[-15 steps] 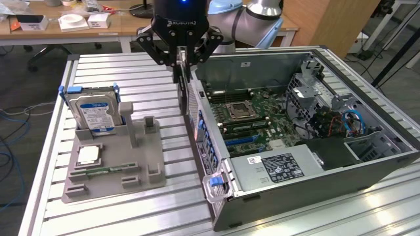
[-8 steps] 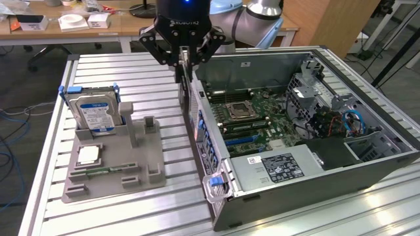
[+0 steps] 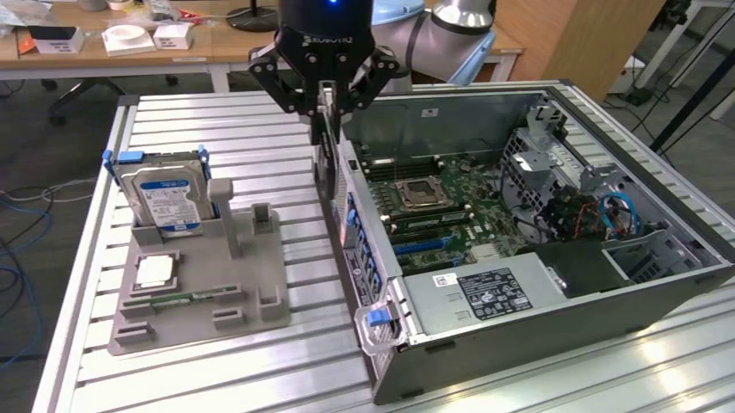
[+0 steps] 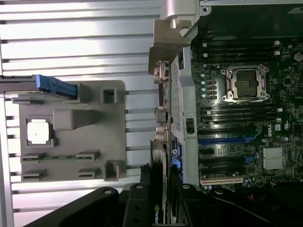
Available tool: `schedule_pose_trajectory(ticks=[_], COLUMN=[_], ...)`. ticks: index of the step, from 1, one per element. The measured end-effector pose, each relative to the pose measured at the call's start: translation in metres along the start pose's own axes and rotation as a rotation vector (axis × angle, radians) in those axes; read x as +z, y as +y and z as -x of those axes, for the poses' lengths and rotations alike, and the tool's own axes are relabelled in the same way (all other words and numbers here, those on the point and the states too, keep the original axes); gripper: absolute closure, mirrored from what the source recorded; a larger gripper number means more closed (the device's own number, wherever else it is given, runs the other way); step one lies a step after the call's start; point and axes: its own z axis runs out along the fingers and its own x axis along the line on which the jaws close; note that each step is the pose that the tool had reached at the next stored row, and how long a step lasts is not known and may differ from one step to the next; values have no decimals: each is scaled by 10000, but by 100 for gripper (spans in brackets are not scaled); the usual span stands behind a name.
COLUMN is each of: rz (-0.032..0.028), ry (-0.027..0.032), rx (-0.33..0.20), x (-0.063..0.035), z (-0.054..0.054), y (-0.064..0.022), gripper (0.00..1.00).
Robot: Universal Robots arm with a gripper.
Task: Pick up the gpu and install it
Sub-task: 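Pick up the gpu and move the gpu toward the slot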
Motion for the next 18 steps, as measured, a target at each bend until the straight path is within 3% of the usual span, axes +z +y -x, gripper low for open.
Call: schedule_pose_trajectory(ticks=[18], rz=[1], ry=[0], rx=[0], x=[5], z=[153], y=[17], gripper=[74])
